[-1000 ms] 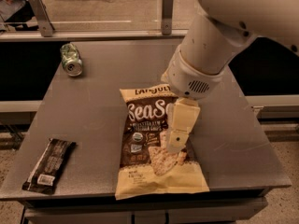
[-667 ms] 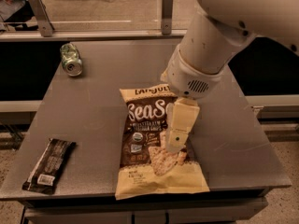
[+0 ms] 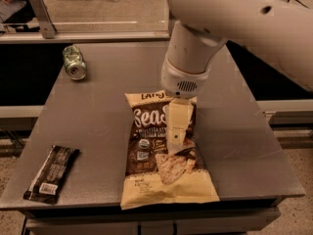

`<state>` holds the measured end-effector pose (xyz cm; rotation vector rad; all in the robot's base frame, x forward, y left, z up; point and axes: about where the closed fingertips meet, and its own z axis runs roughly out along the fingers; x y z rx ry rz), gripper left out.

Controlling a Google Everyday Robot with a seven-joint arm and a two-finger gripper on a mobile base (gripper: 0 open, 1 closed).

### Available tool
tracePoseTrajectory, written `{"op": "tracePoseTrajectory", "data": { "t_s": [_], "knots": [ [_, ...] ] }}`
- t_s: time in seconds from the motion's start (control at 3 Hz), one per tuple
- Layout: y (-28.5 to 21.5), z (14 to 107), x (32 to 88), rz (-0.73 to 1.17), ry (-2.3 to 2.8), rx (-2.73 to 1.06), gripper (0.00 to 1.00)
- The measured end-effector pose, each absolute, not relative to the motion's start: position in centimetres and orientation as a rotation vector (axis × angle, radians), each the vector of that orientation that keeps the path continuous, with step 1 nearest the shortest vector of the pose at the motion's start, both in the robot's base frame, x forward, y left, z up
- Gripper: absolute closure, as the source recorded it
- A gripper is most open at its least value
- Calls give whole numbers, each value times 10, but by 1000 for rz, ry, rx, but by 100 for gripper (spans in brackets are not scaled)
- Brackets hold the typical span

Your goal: Pick brown chip bag

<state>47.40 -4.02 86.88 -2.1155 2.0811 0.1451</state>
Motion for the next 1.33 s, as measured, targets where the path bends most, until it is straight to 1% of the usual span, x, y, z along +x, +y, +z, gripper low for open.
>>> {"op": "tracePoseTrajectory", "data": {
  "t_s": [0.33,1.0,1.33],
  "knots": [
    [-38,868,476,136,2076,-2123,16],
    [-38,870,475,143,2072,-2108,64],
    [-44,887,472,225,2029,-2032,87]
  ]
}}
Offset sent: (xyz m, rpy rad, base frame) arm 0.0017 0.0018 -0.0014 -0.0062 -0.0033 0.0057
